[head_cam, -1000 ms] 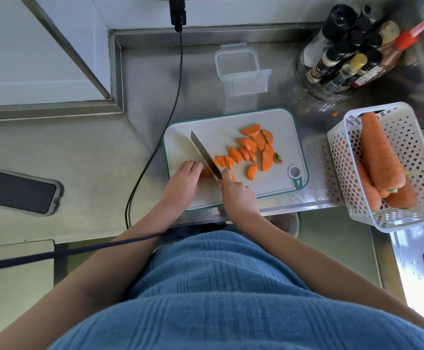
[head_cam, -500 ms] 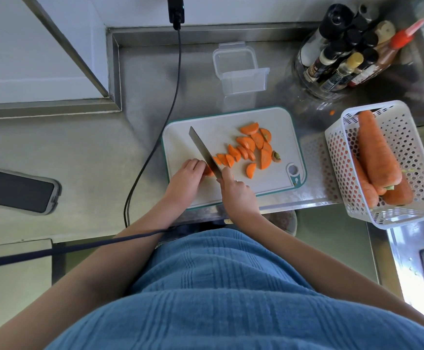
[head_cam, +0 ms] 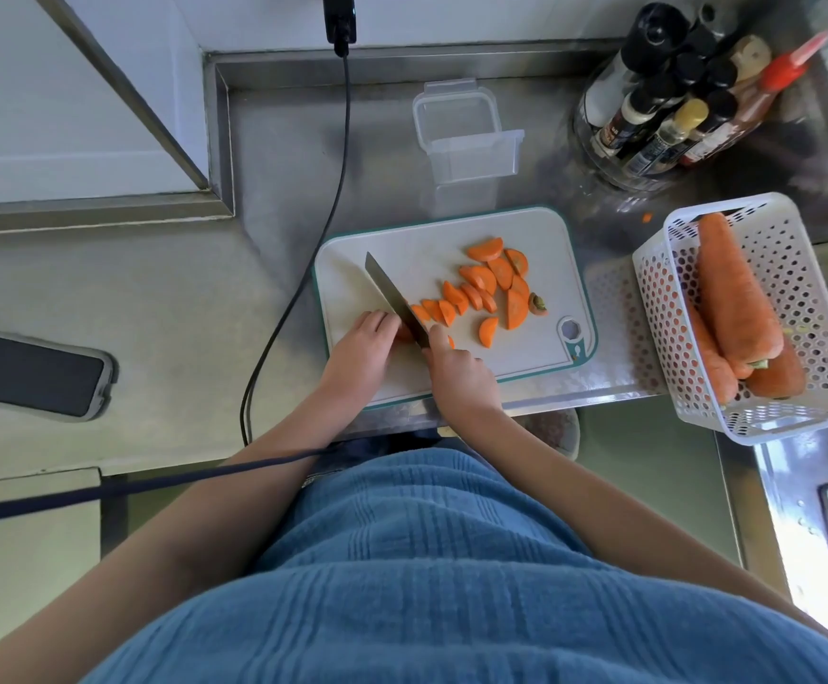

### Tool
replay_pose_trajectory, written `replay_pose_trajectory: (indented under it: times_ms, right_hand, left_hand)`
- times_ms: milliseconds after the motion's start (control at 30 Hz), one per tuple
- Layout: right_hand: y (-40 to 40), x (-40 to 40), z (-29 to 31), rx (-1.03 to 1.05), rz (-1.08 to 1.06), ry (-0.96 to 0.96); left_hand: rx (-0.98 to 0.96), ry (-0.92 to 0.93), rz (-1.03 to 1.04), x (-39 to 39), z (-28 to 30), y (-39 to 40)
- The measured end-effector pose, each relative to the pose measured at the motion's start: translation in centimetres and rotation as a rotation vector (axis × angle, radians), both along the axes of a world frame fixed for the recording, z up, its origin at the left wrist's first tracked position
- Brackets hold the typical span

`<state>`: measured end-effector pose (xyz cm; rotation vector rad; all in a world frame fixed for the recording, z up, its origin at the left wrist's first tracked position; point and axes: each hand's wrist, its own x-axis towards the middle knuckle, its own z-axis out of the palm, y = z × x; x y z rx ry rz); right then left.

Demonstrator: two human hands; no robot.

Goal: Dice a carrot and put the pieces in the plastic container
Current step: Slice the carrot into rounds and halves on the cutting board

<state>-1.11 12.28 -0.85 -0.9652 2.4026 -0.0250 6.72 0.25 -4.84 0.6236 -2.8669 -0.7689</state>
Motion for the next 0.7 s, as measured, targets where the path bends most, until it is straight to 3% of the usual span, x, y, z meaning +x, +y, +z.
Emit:
replay_pose_trajectory:
  times_ms: [200,333,700]
  right_hand:
    - [1.8,-0.9,0.0,-0.023,-0.106,-0.04]
    - [1.4,-0.4,1.3,-0.16,-0.182,-0.086]
    - [0.2,0.7,1.2,-0.158,-0.127,-0.109]
  left_hand:
    - [0.063,0.028,-0.002,0.0,-0.3,-0.1]
    - [0.043,0.017,-0.004,0.4,-0.2,-0.2]
    - [0.026,-0.027,0.042,0.5,-0.1,-0.4]
